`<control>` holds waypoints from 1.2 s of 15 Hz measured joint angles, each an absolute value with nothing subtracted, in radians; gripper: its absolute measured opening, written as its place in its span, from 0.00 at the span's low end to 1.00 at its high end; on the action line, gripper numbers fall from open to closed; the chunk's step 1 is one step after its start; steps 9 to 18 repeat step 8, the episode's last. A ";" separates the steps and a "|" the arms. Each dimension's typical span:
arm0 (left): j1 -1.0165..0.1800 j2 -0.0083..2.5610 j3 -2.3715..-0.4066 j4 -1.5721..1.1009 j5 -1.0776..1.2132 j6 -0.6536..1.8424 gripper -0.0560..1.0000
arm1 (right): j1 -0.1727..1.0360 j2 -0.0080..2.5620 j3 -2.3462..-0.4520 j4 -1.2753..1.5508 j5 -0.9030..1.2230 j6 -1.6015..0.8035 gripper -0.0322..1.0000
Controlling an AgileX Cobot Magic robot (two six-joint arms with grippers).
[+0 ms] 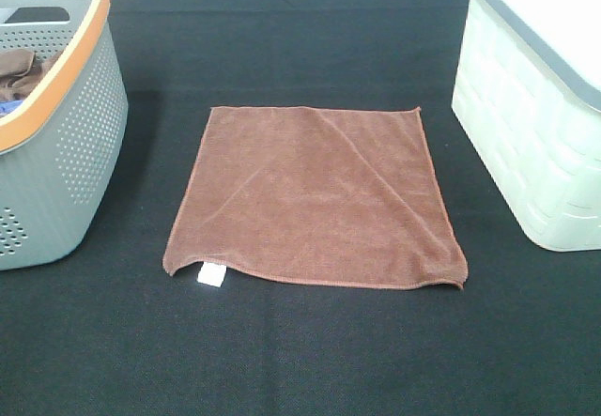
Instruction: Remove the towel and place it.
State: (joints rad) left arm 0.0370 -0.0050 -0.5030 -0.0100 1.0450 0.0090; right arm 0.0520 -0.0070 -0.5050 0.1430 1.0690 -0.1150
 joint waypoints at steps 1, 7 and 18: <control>0.037 -0.005 -0.503 -0.010 1.045 0.009 0.60 | 0.052 -0.007 -0.505 0.143 1.069 -0.115 0.60; 0.037 -0.005 -0.503 -0.010 1.045 0.009 0.60 | 0.052 -0.007 -0.505 0.143 1.069 -0.115 0.60; 0.037 -0.005 -0.503 -0.010 1.045 0.009 0.60 | 0.052 -0.007 -0.505 0.143 1.069 -0.115 0.60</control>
